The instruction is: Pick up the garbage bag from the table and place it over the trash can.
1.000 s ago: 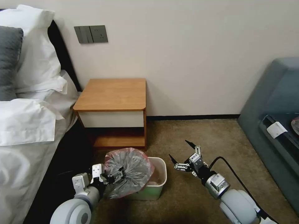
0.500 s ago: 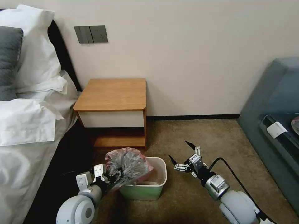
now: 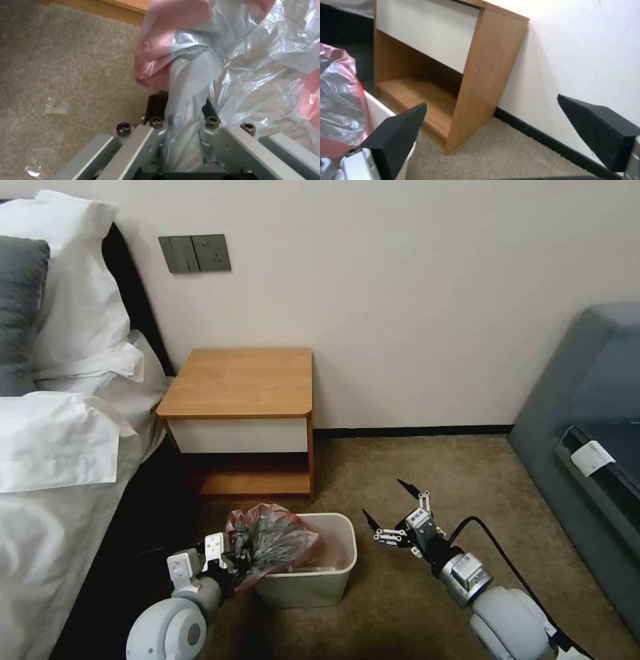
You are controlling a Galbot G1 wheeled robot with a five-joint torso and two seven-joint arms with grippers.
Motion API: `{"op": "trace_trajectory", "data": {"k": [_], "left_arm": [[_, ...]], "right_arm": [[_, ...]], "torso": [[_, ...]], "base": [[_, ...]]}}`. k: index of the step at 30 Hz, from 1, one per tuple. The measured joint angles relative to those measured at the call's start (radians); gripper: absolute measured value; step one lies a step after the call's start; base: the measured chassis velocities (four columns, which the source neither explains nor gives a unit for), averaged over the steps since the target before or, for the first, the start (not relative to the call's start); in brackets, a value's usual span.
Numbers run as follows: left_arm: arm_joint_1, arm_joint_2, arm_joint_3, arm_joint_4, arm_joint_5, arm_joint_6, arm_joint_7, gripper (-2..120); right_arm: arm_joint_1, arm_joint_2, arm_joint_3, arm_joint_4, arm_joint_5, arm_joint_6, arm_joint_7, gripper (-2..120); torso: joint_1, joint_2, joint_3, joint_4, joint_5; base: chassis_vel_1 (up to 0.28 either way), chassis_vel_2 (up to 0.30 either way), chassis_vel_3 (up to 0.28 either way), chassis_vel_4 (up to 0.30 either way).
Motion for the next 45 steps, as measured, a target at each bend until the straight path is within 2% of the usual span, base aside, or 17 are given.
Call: {"op": "trace_trajectory", "data": {"k": [6, 11, 13, 14, 16, 18, 20, 22, 23, 24, 26, 27, 33, 36, 42, 43, 45], "left_arm": [[0.008, -0.009, -0.001, -0.01, 0.041, -0.003, -0.028, 7], [0.041, -0.018, 0.008, -0.053, 0.119, -0.077, -0.037, 7], [0.061, -0.019, 0.01, -0.089, 0.161, -0.158, -0.022, 7], [0.061, -0.019, 0.01, -0.089, 0.161, -0.158, -0.022, 7], [0.077, -0.014, 0.009, -0.126, 0.187, -0.232, -0.001, 7], [0.079, -0.013, 0.009, -0.131, 0.191, -0.247, 0.002, 7], [0.084, -0.009, 0.004, -0.142, 0.212, -0.299, 0.01, 7], [0.085, -0.007, -0.006, -0.143, 0.236, -0.357, 0.018, 7], [0.086, -0.006, -0.013, -0.143, 0.253, -0.403, 0.023, 7], [0.086, -0.006, -0.013, -0.143, 0.253, -0.403, 0.023, 7], [0.092, -0.006, -0.013, -0.142, 0.281, -0.468, 0.038, 7], [0.094, -0.006, -0.01, -0.139, 0.291, -0.487, 0.045, 7], [0.107, -0.013, 0.004, -0.13, 0.322, -0.557, 0.076, 7], [0.118, -0.017, 0.006, -0.118, 0.354, -0.622, 0.099, 7], [0.125, -0.019, 0.005, -0.114, 0.363, -0.647, 0.108, 7], [0.137, -0.023, 0.002, -0.113, 0.373, -0.699, 0.128, 7], [0.141, -0.024, 0.001, -0.113, 0.374, -0.716, 0.133, 7]], "right_arm": [[-0.001, 0.003, -0.011, 0.022, 0.014, -0.003, 0.031, 100], [0.0, 0.008, -0.06, 0.096, 0.151, -0.042, 0.087, 100], [0.014, 0.021, -0.129, 0.181, 0.303, -0.115, 0.158, 100], [0.014, 0.021, -0.129, 0.181, 0.303, -0.115, 0.158, 100], [0.038, 0.033, -0.185, 0.243, 0.399, -0.2, 0.214, 100], [0.041, 0.033, -0.191, 0.254, 0.418, -0.217, 0.217, 100], [0.05, 0.033, -0.206, 0.292, 0.49, -0.268, 0.23, 100], [0.06, 0.033, -0.223, 0.346, 0.618, -0.35, 0.281, 100], [0.075, 0.041, -0.238, 0.391, 0.736, -0.415, 0.356, 100], [0.075, 0.041, -0.238, 0.391, 0.736, -0.415, 0.356, 100], [0.113, 0.071, -0.265, 0.43, 0.89, -0.491, 0.469, 100], [0.128, 0.081, -0.275, 0.431, 0.913, -0.503, 0.491, 100], [0.173, 0.125, -0.323, 0.386, 0.933, -0.538, 0.542, 100], [0.205, 0.162, -0.348, 0.326, 0.925, -0.545, 0.546, 100], [0.225, 0.18, -0.358, 0.286, 0.918, -0.546, 0.548, 100], [0.253, 0.209, -0.374, 0.226, 0.907, -0.546, 0.541, 100], [0.264, 0.22, -0.379, 0.204, 0.9, -0.544, 0.534, 100]], "torso": [[0.0, 0.0, 0.0, -0.0001, -0.0001], [0.0, 0.0, 0.0, 0.0001, 0.0], [0.0, 0.0, 0.0, 0.0, 0.0], [0.0, 0.0, 0.0, 0.0, 0.0], [0.0, 0.0, 0.0, 0.0, -0.0001], [0.0, 0.0, 0.0, 0.0, 0.0], [0.0, 0.0, 0.0, 0.0001, 0.0], [0.0, 0.0, 0.0, 0.0, -0.0002], [0.0, 0.0, 0.0, 0.0, -0.0004], [0.0, 0.0, 0.0, 0.0, -0.0004], [0.0, 0.0, 0.0, 0.0, -0.0001], [0.0, 0.0, 0.0, 0.0001, -0.0001], [0.0, 0.0, 0.0, 0.0, -0.0002], [0.0, 0.0, 0.0, 0.0, -0.0001], [0.0, 0.0, 0.0, 0.0, -0.0001], [0.0, 0.0, 0.0, 0.0, -0.0002], [0.0, 0.0, 0.0, 0.0, -0.0001]], "base": [[0.0, 0.0, 0.0, 0.0], [0.0, 0.0, 0.0, 0.0], [0.0, 0.0, 0.0, 0.0], [0.0, 0.0, 0.0, 0.0], [0.0, 0.0, 0.0, 0.0], [0.0, 0.0, 0.0, 0.0], [0.0, 0.0, 0.0, 0.0], [0.0, 0.0, 0.0, 0.0], [0.0, 0.0, 0.0, 0.0], [0.0, 0.0, 0.0, 0.0], [0.0, 0.0, 0.0, 0.0], [0.0, 0.0, 0.0, 0.0], [0.0, 0.0, 0.0, 0.0], [0.0, 0.0, 0.0, 0.0], [0.0, 0.0, 0.0, 0.0], [0.0, 0.0, 0.0, 0.0], [0.0, 0.0, 0.0, 0.0]]}}
